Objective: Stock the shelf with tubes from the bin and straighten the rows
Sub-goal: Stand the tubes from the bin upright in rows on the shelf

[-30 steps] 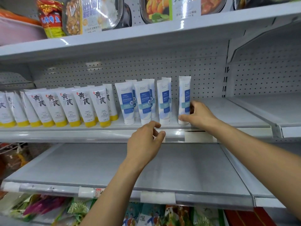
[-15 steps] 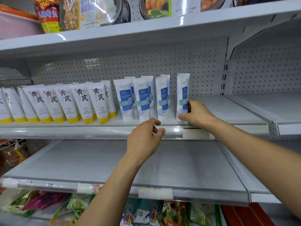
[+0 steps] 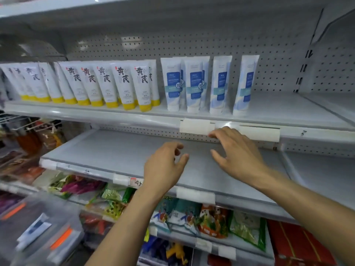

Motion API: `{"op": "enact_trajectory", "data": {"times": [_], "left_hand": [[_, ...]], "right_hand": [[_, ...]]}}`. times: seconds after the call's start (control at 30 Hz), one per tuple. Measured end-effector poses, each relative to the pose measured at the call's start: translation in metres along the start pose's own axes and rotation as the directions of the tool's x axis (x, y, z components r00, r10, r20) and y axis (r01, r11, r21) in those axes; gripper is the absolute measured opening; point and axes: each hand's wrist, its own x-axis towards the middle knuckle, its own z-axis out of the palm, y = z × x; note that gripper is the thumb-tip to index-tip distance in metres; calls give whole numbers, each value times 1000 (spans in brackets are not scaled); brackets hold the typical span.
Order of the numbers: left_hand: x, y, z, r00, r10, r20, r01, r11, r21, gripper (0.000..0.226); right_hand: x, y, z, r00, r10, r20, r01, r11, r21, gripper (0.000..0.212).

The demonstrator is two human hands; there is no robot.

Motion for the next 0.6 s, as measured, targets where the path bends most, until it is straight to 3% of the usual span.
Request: {"op": "enact_trajectory", "data": {"times": [0.37,0.6], "left_hand": [[-62,-188,-55,954,-286,89,267,946,184,37],[-98,-375,-129,817,-562,129,542,825,159,31]], "right_hand": [[46,-143,123,916,-217,337,194,976,101,41],[96,-304,248,803,-302,515,167,942,291,27]]}}
